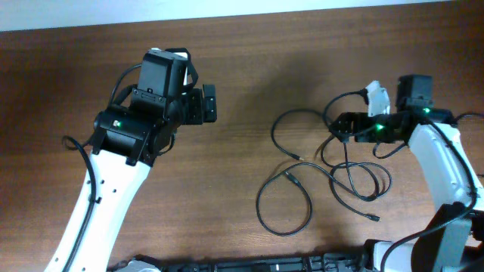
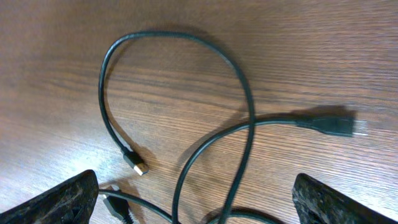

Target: Untangle cables

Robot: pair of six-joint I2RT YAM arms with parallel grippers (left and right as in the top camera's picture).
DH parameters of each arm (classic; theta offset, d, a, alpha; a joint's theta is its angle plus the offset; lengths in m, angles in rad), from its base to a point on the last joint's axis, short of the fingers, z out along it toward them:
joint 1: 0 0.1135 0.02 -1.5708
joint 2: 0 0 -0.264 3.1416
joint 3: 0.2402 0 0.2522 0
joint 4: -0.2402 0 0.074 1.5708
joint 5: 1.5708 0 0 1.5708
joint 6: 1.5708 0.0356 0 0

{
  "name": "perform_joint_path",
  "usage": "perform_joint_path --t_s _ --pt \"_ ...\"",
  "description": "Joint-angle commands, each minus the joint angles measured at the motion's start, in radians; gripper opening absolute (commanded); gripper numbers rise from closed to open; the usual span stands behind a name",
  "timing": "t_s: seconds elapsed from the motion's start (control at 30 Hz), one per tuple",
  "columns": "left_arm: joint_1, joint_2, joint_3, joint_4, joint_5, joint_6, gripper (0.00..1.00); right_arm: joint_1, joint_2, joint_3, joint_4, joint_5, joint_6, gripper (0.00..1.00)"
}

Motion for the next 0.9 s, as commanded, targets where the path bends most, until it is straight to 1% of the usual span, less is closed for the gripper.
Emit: perform_joint_path --t_s 0.0,0.07,0.13,0.17,0.23,0.3,0.47,0.57,0.67,0.83,0.87 --pt "0.002 -0.017 0.007 0.001 0.0 0.012 0.99 0.067 0.027 0.003 -0.008 0.071 -0.013 0.99" --pt "0.002 -0.017 0.007 0.001 0.0 0.012 0.99 0.073 0.066 0.003 -0.016 0.093 -0.002 0.99" --pt "0.002 -0.017 0.007 0.001 0.0 0.012 0.99 0.073 0.113 0.003 -0.027 0.092 -0.002 0.95" --pt "0.002 -0.017 0.007 0.001 0.0 0.012 0.99 0.073 0.132 0.003 -0.04 0.092 -0.003 0.9" --pt "0.002 -0.017 0.007 0.001 0.0 0.012 0.99 0.074 0.155 0.003 -0.053 0.092 -0.003 0.77" --pt "0.002 -0.017 0.007 0.001 0.0 0.012 0.99 0.074 0.161 0.003 -0.053 0.091 -0.003 0.69" --pt "0.002 -0.017 0.007 0.001 0.0 0.012 0.99 0.074 0.161 0.001 -0.098 0.091 -0.003 0.68" --pt "0.002 -0.017 0.007 0.001 0.0 0.012 0.99 0.074 0.161 0.001 -0.113 0.067 -0.003 0.62" --pt "0.002 -0.017 0.007 0.001 0.0 0.012 0.99 0.076 0.161 0.001 -0.12 0.037 -0.004 0.59" --pt "0.002 -0.017 0.007 0.001 0.0 0.012 0.99 0.131 0.161 -0.016 -0.121 0.028 -0.008 0.25" --pt "0.002 -0.017 0.007 0.001 0.0 0.012 0.99 0.143 0.162 -0.019 -0.121 0.028 -0.008 0.2"
